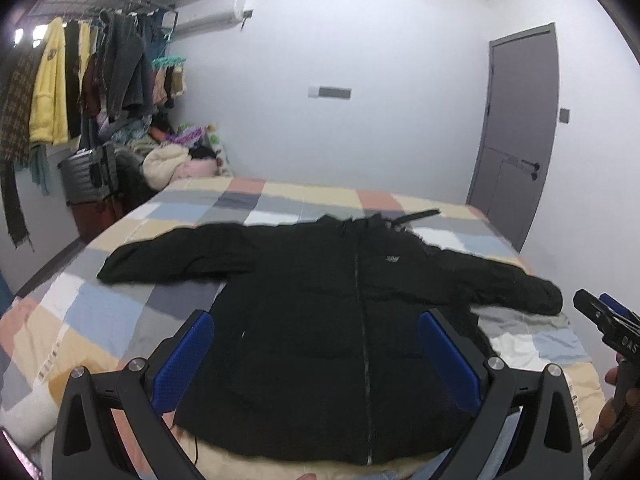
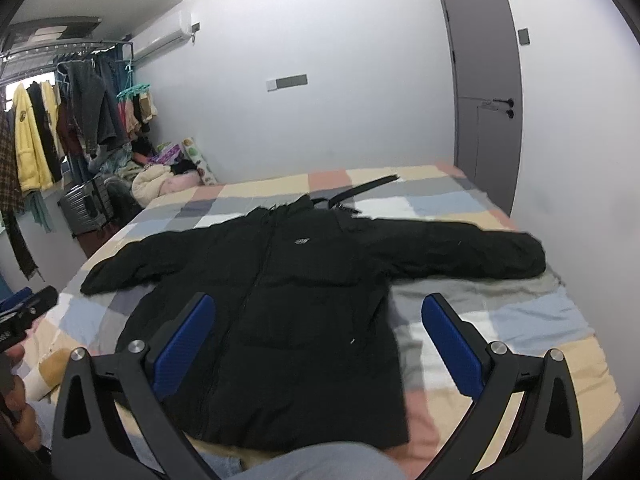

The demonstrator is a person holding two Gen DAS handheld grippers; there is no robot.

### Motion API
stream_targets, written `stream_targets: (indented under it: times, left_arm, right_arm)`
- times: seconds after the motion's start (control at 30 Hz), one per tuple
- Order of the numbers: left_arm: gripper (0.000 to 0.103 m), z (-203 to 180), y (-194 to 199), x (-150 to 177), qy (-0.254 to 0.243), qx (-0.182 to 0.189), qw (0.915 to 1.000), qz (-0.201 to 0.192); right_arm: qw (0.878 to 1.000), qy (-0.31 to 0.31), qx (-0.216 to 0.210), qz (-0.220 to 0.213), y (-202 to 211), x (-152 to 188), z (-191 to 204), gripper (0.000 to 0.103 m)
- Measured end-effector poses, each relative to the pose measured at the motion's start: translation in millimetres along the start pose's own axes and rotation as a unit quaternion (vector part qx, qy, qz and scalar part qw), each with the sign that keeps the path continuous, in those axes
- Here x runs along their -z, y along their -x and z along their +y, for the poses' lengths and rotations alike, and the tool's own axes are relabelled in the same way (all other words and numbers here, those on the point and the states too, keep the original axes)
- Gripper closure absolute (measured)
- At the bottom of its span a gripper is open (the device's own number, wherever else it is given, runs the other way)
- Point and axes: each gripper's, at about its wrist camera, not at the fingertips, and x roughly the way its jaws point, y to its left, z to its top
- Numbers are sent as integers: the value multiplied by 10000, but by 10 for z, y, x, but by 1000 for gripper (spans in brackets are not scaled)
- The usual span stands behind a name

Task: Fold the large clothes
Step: 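Reach the right gripper to the sleeve cuff nearest it and grasp it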

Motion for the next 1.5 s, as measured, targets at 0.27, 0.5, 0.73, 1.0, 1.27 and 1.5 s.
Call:
stream_targets:
  times: [0.27,0.5,0.73,1.0,1.27,1.5]
  left_arm:
    - [0,-77,-344,-97,56,100,9999,13]
    - [0,-95,-589,-90,-123,-152,9998,-60]
    - [0,12,-853,-43,104,23,9998,153]
    - [0,100,-1215,37,230,26,9995,236]
    - [0,75,-1675,161,304,-3,9989,364]
    - [0,72,-2096,248,324,-207,9970,674]
  right_arm:
    - [9970,-566,324,-409,-152,-273,-539,0]
    - [9957,110,819,-428,-511,-392,-770,0]
    - [9940,108,1057,-242,-1030,-443,-1348,0]
    - [9884,-783,1300,-91,-1699,-449,-2342,4]
    - [9663,-1984,1617,268,-2285,-1,-3402,4]
    - [9328,-3199,1600,440,-2706,573,-4182,5]
